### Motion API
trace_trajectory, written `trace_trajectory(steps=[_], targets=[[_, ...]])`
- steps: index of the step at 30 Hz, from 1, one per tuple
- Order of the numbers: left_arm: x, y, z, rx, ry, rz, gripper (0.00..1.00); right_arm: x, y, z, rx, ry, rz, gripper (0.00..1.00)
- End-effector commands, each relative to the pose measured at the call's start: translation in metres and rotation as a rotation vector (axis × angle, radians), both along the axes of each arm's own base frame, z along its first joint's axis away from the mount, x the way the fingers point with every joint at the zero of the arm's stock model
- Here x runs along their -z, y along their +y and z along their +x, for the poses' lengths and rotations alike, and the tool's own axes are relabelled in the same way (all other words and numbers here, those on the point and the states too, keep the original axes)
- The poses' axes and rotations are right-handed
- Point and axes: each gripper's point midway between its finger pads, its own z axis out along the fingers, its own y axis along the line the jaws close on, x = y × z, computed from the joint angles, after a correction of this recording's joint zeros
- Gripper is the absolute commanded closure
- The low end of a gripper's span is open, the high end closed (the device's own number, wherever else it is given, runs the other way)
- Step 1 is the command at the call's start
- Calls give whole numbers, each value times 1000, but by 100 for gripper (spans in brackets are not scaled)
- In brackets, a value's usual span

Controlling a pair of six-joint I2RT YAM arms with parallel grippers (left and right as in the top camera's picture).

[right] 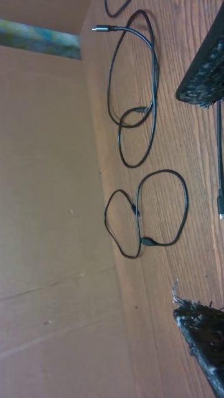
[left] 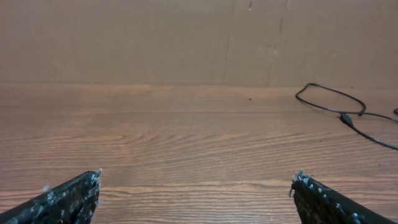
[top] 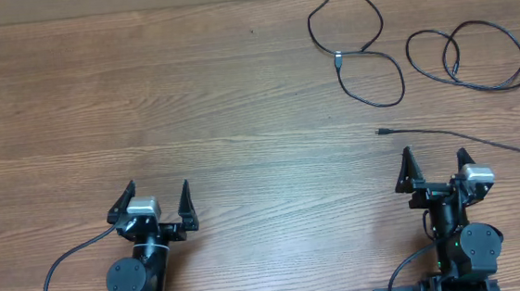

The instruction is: Untangle cables

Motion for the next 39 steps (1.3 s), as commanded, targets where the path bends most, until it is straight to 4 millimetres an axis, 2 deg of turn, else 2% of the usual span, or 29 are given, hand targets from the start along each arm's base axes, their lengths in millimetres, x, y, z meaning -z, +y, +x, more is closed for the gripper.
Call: trace_trajectory(steps=[1, 10, 39], targets=[[0, 0, 0, 5, -9, 64, 0, 2, -2, 0, 10, -5, -4, 0], [1, 1, 0, 9, -15, 129, 0, 2, -2, 0, 10, -5, -4, 0], [0, 1, 0, 9, -16, 128, 1, 2, -2, 0, 10, -4, -4, 0]])
